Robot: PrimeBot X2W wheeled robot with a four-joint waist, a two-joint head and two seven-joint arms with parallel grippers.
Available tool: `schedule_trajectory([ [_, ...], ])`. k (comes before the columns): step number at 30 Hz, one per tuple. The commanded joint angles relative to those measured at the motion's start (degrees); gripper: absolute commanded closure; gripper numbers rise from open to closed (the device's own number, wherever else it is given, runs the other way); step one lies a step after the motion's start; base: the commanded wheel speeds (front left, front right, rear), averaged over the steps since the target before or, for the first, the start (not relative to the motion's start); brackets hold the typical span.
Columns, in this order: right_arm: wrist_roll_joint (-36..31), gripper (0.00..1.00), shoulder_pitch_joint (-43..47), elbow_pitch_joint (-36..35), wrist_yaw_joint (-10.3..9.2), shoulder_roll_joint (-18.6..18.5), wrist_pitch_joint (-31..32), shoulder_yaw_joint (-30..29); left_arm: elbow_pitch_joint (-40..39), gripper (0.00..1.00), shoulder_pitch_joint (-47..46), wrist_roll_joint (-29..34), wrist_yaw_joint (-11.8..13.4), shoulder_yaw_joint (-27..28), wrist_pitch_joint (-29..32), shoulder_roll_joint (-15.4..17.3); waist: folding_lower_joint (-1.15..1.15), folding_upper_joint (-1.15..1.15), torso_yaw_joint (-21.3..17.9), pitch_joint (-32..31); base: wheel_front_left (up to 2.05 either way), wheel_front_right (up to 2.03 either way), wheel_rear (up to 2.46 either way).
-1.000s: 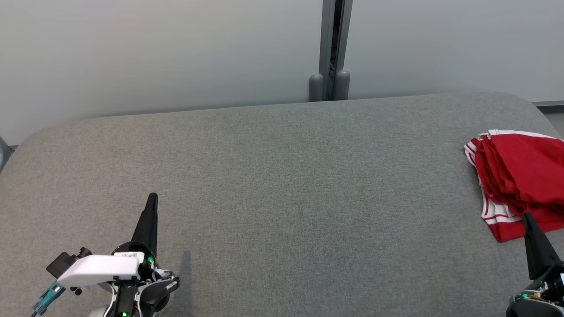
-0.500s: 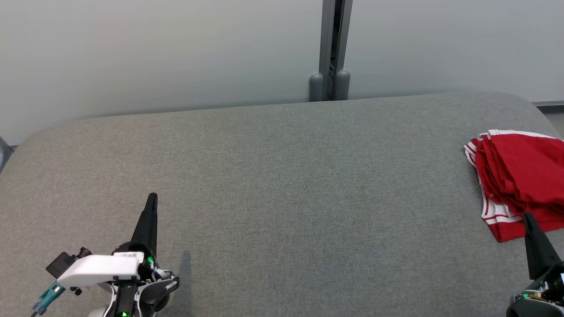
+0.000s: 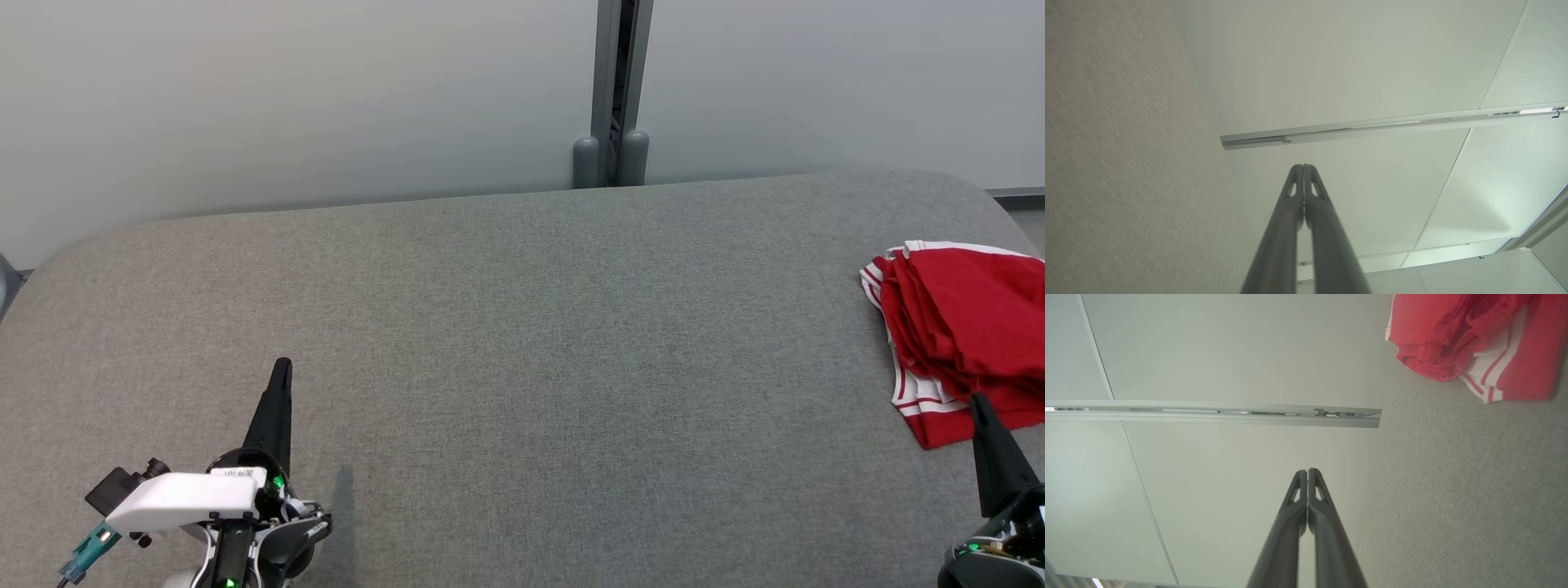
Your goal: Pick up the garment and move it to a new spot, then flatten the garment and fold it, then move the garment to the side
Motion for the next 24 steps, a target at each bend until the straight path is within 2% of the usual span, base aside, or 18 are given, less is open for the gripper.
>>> schedule_trajectory([
  [1, -0.4, 1.0, -0.3, 0.1, -0.02, -0.2, 0.4, -0.2, 0.0, 1.0, -1.1, 0.0, -0.2, 0.2, 0.0, 0.2, 0.0, 0.0, 0.0, 0.0, 0.0, 0.0, 0.0],
  [24, -0.6, 1.0, -0.4, 0.1, -0.02, 0.1, 0.7, -0.6, 0.0, 1.0, -1.1, 0.1, -0.2, 0.3, 0.1, 0.1, 0.0, 0.0, 0.0, 0.0, 0.0, 0.0, 0.0],
])
